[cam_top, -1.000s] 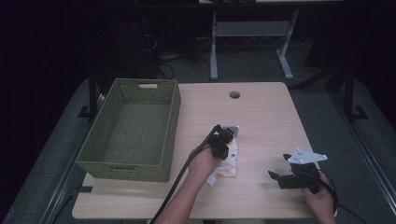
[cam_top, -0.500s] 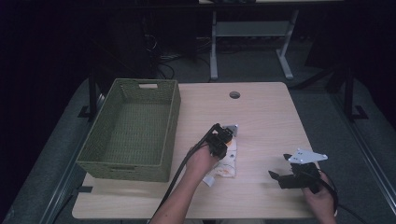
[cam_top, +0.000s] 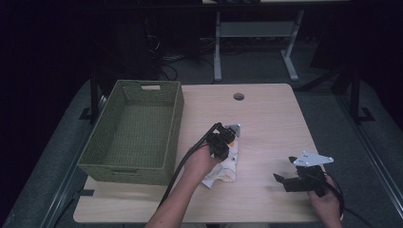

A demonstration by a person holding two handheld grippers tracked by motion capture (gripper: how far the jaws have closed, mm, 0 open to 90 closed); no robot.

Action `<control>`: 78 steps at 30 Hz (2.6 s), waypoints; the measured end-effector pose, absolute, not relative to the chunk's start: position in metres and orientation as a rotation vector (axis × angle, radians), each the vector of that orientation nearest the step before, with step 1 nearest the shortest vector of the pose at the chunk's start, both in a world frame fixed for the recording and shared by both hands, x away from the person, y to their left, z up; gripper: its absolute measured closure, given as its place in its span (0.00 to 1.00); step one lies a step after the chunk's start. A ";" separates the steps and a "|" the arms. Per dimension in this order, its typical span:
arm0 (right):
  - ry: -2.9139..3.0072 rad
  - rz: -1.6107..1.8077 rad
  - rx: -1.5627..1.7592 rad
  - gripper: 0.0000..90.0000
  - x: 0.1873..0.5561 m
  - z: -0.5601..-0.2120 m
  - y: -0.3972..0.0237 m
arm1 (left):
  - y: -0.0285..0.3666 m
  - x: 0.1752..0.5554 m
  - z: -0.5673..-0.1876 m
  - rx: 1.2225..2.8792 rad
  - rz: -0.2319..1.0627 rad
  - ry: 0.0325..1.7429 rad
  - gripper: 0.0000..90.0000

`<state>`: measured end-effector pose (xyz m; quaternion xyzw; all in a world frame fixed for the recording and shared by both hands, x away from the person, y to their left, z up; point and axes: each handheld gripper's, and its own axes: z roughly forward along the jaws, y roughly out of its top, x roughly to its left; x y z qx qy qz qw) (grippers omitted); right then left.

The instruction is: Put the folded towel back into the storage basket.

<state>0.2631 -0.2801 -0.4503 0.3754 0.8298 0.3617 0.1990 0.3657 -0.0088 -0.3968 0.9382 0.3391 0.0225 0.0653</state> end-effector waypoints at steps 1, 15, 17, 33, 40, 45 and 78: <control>2.321 1.012 1.050 0.15 0.263 -0.450 -0.280 | -0.009 0.366 -0.397 2.831 0.068 1.023 0.91; 2.316 1.017 1.053 0.15 0.263 -0.450 -0.280 | 0.000 0.357 -0.358 2.830 0.092 1.031 0.91; 2.313 1.015 1.053 0.15 0.263 -0.449 -0.281 | 0.001 0.358 -0.347 2.825 0.107 1.038 0.91; 2.307 1.027 1.069 0.15 0.263 -0.449 -0.282 | 0.013 0.362 -0.303 2.842 0.145 1.084 0.91; 2.307 1.022 1.070 0.15 0.263 -0.449 -0.283 | 0.022 0.365 -0.286 2.836 0.174 1.103 0.91; 2.306 1.023 1.071 0.15 0.263 -0.449 -0.283 | 0.030 0.367 -0.274 2.844 0.198 1.120 0.91; 2.305 1.023 1.078 0.15 0.263 -0.449 -0.283 | 0.104 0.380 -0.234 2.723 0.182 1.314 0.90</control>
